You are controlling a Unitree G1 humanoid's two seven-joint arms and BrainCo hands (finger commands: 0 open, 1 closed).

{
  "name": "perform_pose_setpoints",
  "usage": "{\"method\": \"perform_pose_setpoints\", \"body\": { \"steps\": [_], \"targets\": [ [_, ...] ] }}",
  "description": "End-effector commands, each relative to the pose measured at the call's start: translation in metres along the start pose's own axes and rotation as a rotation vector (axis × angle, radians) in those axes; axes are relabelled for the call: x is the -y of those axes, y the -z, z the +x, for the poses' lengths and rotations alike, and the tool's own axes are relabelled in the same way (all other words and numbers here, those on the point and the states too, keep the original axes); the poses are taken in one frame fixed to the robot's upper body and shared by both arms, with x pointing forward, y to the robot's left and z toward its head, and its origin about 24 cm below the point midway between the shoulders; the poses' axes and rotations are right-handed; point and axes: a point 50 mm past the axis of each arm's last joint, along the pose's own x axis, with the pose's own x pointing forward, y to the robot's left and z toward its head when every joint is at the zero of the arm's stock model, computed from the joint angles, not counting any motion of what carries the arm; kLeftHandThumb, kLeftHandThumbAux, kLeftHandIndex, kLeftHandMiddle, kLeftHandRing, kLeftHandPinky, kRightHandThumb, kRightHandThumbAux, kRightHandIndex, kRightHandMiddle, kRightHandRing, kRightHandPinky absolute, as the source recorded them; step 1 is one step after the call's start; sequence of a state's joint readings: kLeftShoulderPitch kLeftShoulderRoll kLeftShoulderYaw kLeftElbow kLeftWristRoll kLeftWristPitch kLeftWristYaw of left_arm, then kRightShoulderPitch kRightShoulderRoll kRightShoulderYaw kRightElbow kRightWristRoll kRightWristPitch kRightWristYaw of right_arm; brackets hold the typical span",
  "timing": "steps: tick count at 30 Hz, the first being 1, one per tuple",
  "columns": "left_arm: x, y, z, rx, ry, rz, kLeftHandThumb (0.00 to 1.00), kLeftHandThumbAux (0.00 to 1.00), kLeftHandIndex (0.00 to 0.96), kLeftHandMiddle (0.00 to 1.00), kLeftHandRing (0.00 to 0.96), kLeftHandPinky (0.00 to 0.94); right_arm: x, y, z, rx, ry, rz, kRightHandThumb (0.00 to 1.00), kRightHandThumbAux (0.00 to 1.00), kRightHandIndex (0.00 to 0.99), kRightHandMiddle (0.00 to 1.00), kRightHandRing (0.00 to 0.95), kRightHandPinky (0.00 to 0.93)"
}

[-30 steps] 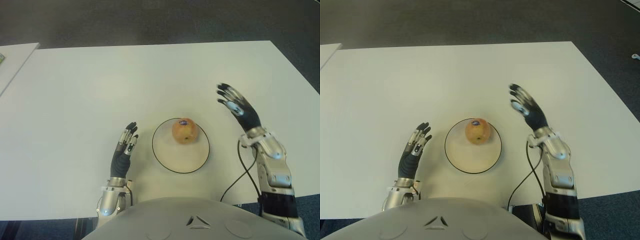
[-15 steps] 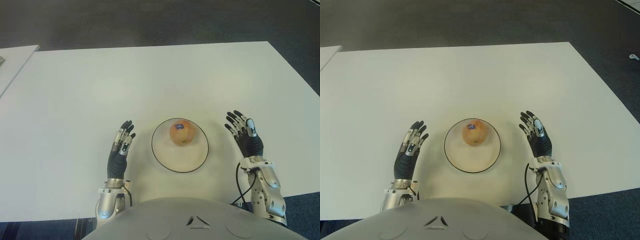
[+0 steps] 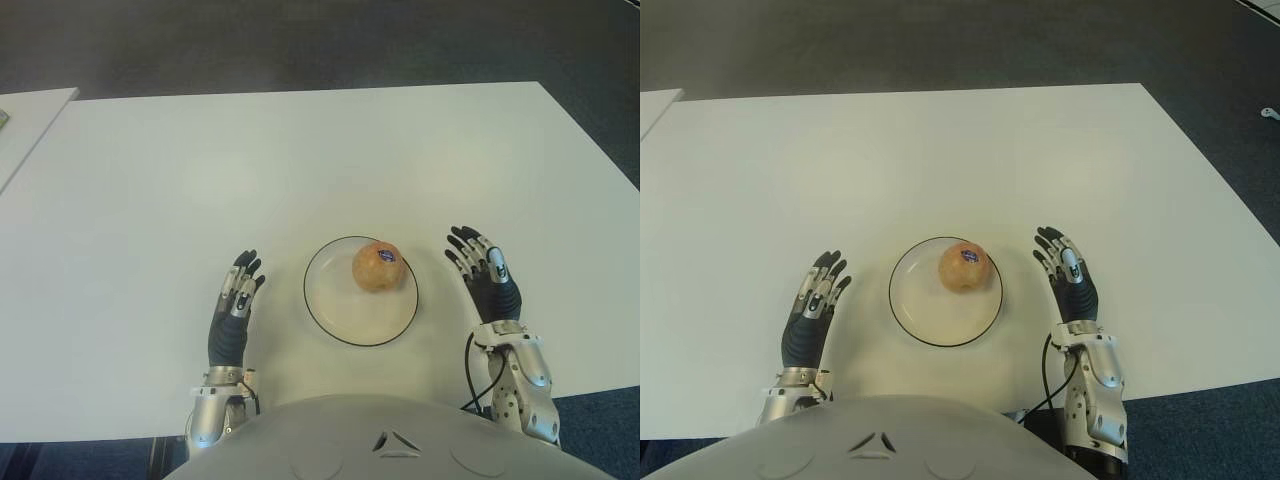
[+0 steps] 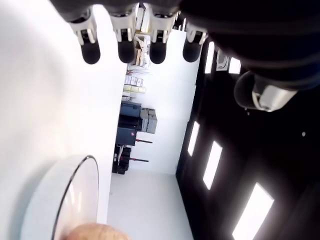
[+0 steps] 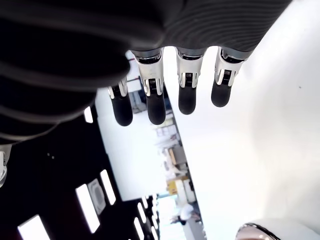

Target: Put the apples into the plate.

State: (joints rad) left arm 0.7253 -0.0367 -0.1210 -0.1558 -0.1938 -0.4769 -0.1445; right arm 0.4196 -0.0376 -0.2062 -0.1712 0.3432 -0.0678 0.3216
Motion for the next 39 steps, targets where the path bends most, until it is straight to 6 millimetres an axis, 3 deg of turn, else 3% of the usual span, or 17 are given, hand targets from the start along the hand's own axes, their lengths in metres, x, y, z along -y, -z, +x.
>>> {"method": "perform_pose_setpoints", "body": {
  "steps": [1,15,30,39],
  "targets": [
    [-0.002,0.004,-0.004,-0.023,-0.006,-0.033,0.071,0.324,0.0,0.0,0.0,0.0,-0.005,0.012,-0.01,-0.022,-0.015,0.001,0.169,0.383,0.184,0.195,0.145,0.144],
    [-0.01,0.006,-0.014,-0.03,-0.059,0.031,0.074,0.383,0.0,0.0,0.0,0.0,-0.019,0.036,-0.026,-0.069,-0.012,-0.015,0.186,0.454,0.162,0.172,0.126,0.126],
    [-0.01,0.016,-0.03,-0.118,-0.074,0.101,0.072,0.405,0.0,0.0,0.0,0.0,-0.022,0.037,-0.033,-0.114,-0.05,-0.087,0.166,0.494,0.102,0.135,0.091,0.094],
    [-0.007,0.02,-0.022,-0.09,-0.082,0.033,0.066,0.389,0.0,0.0,0.0,0.0,-0.019,0.038,-0.033,-0.124,-0.054,-0.081,0.159,0.51,0.099,0.135,0.093,0.092]
  ]
}}
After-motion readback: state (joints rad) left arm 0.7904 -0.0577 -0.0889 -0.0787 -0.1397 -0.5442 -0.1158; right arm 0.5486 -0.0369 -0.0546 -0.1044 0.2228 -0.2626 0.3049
